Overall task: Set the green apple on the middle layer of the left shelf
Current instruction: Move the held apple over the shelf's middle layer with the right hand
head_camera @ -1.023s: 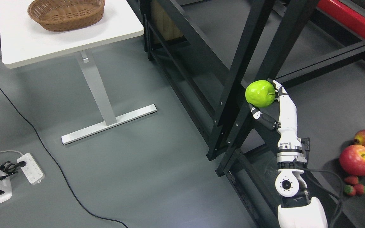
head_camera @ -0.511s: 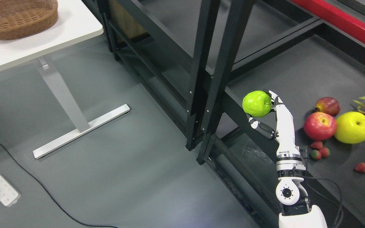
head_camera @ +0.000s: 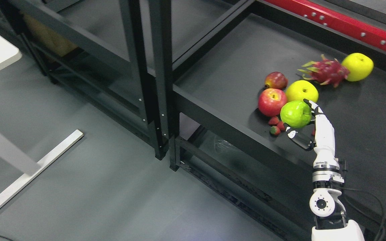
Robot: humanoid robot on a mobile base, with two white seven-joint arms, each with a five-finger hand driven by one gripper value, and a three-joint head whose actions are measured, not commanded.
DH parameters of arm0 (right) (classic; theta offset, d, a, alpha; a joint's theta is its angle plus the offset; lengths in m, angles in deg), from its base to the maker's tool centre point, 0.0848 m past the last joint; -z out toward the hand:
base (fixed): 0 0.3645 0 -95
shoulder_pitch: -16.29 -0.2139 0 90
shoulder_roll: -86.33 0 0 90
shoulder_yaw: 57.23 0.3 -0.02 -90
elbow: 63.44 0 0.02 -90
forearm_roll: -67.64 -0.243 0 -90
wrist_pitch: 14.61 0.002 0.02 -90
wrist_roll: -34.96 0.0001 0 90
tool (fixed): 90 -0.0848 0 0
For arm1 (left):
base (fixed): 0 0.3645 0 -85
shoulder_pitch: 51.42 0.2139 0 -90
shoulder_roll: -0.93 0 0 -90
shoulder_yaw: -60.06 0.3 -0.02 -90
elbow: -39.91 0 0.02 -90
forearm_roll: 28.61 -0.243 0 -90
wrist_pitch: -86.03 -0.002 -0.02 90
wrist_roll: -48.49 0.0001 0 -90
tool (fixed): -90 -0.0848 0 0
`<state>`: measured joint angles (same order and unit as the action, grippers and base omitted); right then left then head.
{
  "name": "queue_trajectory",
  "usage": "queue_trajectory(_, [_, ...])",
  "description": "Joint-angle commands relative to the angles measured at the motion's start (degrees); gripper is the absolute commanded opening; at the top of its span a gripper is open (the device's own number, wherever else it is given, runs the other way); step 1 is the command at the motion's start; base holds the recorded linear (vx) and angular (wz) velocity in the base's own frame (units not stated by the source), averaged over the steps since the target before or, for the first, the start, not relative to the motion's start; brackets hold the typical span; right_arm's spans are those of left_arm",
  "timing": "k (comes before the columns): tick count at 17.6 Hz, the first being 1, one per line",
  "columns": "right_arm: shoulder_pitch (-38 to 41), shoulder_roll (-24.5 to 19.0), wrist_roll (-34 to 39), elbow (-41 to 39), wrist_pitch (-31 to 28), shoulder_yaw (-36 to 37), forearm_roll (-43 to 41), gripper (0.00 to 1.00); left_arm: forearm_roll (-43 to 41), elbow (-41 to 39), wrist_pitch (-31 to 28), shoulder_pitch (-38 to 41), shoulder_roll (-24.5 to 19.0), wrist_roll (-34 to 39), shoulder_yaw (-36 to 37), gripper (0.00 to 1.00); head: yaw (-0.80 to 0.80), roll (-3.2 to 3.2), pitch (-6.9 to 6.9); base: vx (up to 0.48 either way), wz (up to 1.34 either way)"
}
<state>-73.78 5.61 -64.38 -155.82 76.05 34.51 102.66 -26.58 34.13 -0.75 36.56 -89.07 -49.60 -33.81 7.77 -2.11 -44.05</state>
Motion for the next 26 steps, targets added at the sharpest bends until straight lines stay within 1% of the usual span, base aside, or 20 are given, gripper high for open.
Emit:
queue_trajectory(1, [-1.25,4.70,0.03,0.26,-0.48,6.25,0.23,0.01,0.00,0.07,0.04,0.00,-1.00,0.01,-0.09,1.00,0.00,0.00,0.00,0.066,-0.67])
queue_trajectory(5, [-4.06,6.46,0.03,2.19,-2.50,6.26,0.41,0.01,0.00,-0.01,0.04,0.00,-1.00,0.01,-0.09,1.00,0.00,0.00,0.00,0.114,-0.69])
queue_trajectory(7, [-5.29,6.55,0.03,3.68,-2.59,6.17,0.93,0.01,0.00,-0.01,0.04,0.00,-1.00,0.01,-0.09,1.00,0.00,0.00,0.00,0.146,-0.65])
queue_trajectory(10, [-9.41,6.55,0.29,7.89,-2.94,5.03,2.86,0.02,0.00,-0.01,0.04,0.00,-1.00,0.01,0.09,1.00,0.00,0.00,0.01,0.165,-0.54])
queue_trajectory(13, [-11.88,6.46,1.95,10.71,-2.86,-0.58,3.39,0.02,0.00,-0.01,0.04,0.00,-1.00,0.01,-0.09,1.00,0.00,0.00,0.01,0.150,-0.41])
queue_trajectory(15, [-13.55,6.02,3.45,13.08,-2.86,-5.85,3.83,0.02,0.00,-0.01,0.04,0.00,-1.00,0.01,-0.09,1.00,0.00,0.00,0.01,0.151,-0.34])
queue_trajectory(19, [-17.06,4.01,3.54,18.26,-2.68,-10.61,3.83,0.03,0.00,-0.01,0.04,0.00,-1.00,0.01,-0.09,1.00,0.00,0.00,0.02,0.105,-0.23])
queue_trajectory(23, [-22.42,1.81,3.63,25.20,-2.77,-12.37,5.23,0.03,0.00,0.07,0.04,0.00,-1.00,0.01,-0.09,1.00,0.00,0.00,0.03,0.048,-0.08])
queue_trajectory(24, [-23.30,1.46,3.72,27.22,-2.94,-12.38,5.41,0.04,0.00,-0.01,0.04,0.00,-1.00,0.01,-0.09,1.00,0.00,0.00,0.03,0.011,0.00])
queue_trajectory(25, [-23.66,1.19,3.98,28.72,-3.21,-12.38,5.33,0.09,0.00,-0.01,0.04,0.00,-1.00,0.01,0.08,1.00,0.00,0.00,0.02,0.011,0.00])
queue_trajectory(26, [-23.57,1.10,4.07,29.17,-4.34,-12.03,4.98,0.30,0.00,-0.01,0.04,0.00,-1.00,0.01,-0.09,1.00,0.00,0.00,0.02,0.000,0.00])
